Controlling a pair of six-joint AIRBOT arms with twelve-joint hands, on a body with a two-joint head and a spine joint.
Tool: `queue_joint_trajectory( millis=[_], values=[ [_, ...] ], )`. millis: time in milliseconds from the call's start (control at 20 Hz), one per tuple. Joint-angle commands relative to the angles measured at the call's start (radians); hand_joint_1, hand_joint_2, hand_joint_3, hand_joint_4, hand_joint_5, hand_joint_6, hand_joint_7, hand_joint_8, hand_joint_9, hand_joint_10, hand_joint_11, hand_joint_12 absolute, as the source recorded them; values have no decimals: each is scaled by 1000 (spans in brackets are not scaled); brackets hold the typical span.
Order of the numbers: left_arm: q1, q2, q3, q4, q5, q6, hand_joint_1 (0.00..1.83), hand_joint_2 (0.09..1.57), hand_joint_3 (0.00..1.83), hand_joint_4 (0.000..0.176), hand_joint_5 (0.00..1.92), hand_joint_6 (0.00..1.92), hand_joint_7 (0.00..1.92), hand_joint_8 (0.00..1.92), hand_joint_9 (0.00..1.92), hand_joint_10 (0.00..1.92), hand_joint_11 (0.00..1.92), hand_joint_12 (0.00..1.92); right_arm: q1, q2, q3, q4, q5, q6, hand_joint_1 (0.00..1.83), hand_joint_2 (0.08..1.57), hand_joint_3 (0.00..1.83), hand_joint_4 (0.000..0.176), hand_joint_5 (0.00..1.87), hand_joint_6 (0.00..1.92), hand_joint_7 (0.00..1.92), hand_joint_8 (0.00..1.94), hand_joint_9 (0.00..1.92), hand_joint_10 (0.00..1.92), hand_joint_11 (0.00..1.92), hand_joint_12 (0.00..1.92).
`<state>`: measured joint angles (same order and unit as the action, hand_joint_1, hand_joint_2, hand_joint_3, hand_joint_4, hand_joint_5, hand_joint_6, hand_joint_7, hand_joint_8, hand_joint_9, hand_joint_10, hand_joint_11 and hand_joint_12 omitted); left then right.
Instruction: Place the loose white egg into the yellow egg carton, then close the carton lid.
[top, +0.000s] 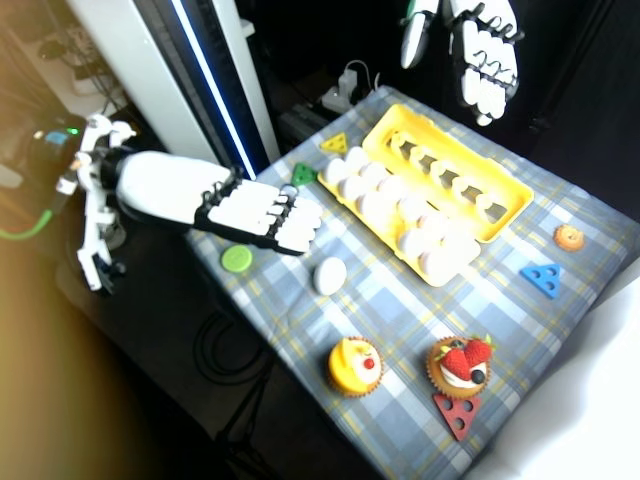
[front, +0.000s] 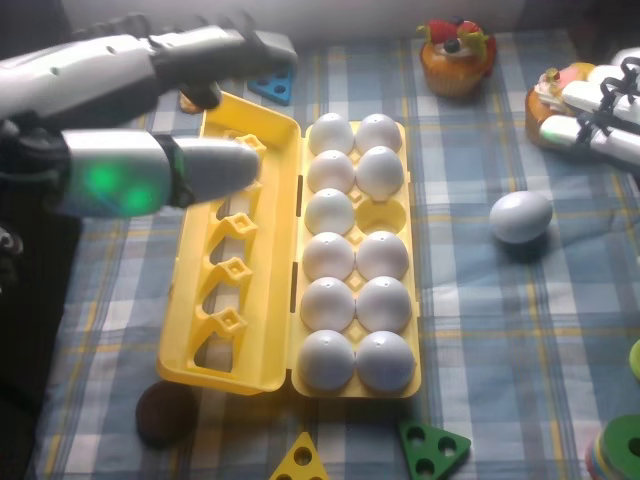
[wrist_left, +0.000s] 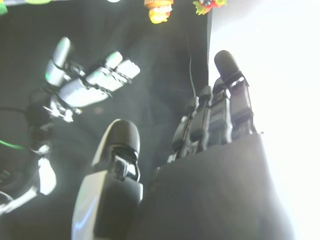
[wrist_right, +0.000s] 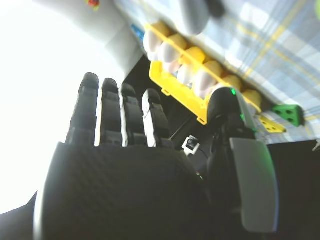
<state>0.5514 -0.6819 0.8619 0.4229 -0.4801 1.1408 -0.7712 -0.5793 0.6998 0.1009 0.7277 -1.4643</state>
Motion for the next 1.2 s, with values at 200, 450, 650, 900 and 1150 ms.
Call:
queue_joint_trajectory(
  millis=[200,450,650,900,1150],
  values=[
    [-12,8,9,-30,-114,-39,315,1414,5,0,264,30,296,0,146,305,0,1517,4,-6,3,12,132,-4,639,1255,7,0,0,0,79,14,42,201,0,1045],
    [-15,12,8,-29,-115,-40,314,1419,4,0,283,19,310,2,177,301,0,1507,4,-67,48,31,105,-4,756,1238,0,0,0,0,134,14,67,272,0,989],
    [-22,14,8,-30,-113,-40,323,1429,2,0,276,7,298,4,169,283,0,1458,10,-127,89,55,83,-4,902,1230,0,0,56,22,255,54,16,552,0,1209],
    [-26,14,9,-29,-107,-39,261,1448,6,0,262,3,289,2,171,265,0,1448,36,-204,145,77,34,-4,794,1229,0,0,62,39,210,51,0,592,0,1455],
    [-26,13,9,-29,-107,-40,261,1447,1,0,246,0,271,0,157,253,0,1435,80,-270,190,78,-9,-4,917,1220,0,0,58,25,82,19,66,32,0,726]
  ],
)
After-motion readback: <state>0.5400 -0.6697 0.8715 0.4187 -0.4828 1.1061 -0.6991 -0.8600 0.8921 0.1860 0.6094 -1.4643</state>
